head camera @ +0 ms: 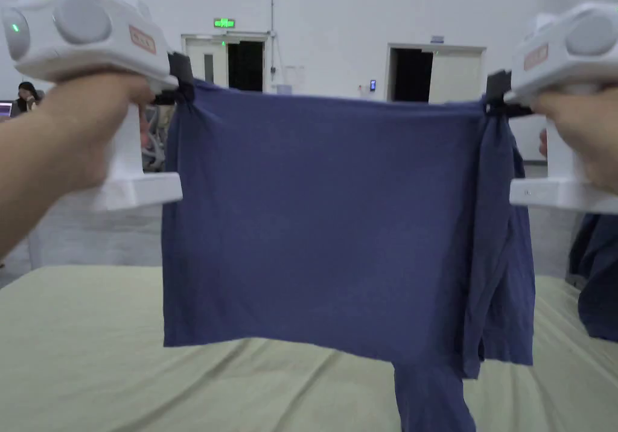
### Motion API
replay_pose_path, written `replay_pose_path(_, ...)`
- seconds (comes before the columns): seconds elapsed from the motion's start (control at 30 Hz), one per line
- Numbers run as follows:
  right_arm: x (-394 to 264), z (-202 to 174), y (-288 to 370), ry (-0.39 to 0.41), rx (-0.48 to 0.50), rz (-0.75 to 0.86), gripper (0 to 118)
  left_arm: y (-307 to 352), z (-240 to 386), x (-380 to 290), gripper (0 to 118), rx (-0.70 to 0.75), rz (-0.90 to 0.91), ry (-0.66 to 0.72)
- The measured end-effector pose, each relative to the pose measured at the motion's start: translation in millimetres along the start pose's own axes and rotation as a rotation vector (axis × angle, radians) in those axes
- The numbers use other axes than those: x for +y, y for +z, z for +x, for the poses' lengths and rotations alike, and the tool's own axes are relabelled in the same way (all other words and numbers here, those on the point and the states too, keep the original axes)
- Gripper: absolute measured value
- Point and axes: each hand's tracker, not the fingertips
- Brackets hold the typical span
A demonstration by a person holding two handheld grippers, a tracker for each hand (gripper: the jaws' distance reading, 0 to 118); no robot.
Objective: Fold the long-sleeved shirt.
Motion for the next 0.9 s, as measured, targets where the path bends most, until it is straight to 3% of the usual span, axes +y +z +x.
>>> replay_pose_path(0.17,-146.2,11.9,-65.1,-0.065,0.002,-0.255,7,-50.3,-33.4,-135.6,0,0.045,-0.251,0.083)
replay_pose_path(0.33,-235.1,17.6,-54.1,-0.047,-0.006,-0.354,7,-46.5,-64.0,-233.3,0,0.044,-0.353,0.172)
replay_pose_path(0.43,-255.9,21.6,-12.4,-0.041,0.042,-0.356,7,-14.5,-79.2,-258.9,0,0.051,-0.391,0.311)
replay_pose_path(0.63,-280.3,31.1,102.8,0.067,0.124,-0.335,7,97.9,-64.7,-272.3,0,-0.008,-0.419,0.068)
replay_pose_path(0.9,-358.6,34.5,253.2,0.138,0.178,-0.411,7,237.6,-57.3,-304.4,0,-0.017,-0.449,0.037)
